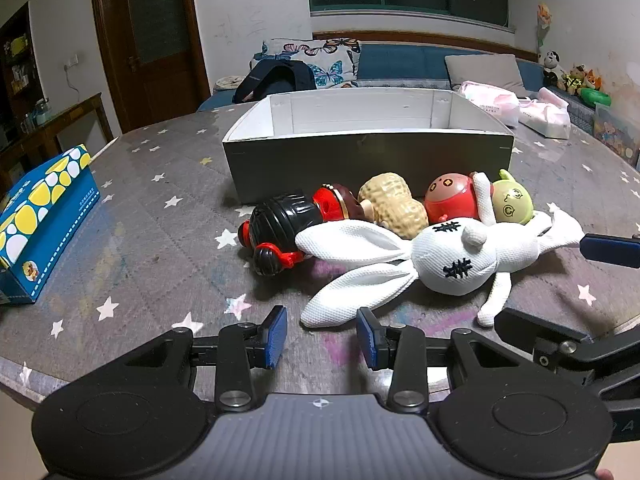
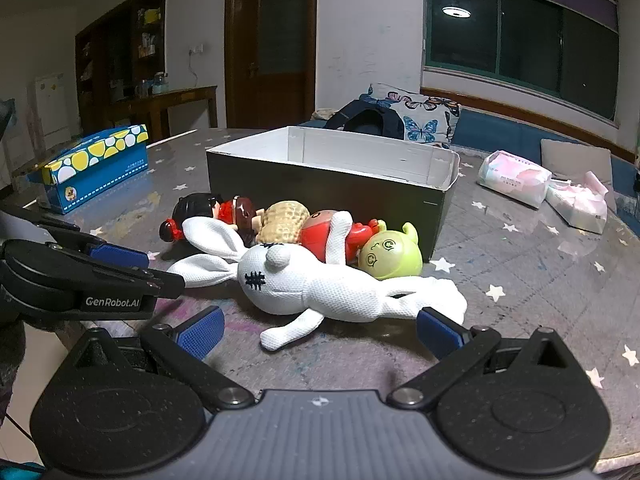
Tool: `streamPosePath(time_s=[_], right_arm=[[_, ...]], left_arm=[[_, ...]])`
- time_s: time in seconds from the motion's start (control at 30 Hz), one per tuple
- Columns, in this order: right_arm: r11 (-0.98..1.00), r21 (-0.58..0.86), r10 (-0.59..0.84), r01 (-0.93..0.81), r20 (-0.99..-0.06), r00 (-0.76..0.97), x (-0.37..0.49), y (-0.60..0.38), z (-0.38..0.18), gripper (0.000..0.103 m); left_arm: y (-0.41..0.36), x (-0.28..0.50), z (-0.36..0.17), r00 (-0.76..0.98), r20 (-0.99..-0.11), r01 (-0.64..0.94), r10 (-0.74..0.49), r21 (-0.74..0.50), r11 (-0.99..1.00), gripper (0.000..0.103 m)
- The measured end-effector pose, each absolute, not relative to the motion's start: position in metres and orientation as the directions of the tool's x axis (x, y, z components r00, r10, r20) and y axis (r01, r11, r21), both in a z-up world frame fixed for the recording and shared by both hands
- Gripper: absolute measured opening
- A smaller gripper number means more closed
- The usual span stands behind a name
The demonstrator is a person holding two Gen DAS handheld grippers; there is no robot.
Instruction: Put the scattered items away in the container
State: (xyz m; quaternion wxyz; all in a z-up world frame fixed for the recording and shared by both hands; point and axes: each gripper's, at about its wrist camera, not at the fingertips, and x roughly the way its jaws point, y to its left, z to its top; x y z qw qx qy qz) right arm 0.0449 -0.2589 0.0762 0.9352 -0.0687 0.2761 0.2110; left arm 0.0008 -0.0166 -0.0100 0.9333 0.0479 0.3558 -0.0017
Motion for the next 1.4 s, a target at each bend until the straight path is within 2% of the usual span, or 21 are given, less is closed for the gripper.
streamPosePath(time_s=[1.4], right_arm=[[0.902,-0.004,0.358,-0.432,-0.553,0.752,0.0464,-0.2582,0.0774,0.103]], left_arm=[[-0.0228,0.0004,-0.0098,0.740,-0.672,0.056,0.029,0.104,0.993,0.041]])
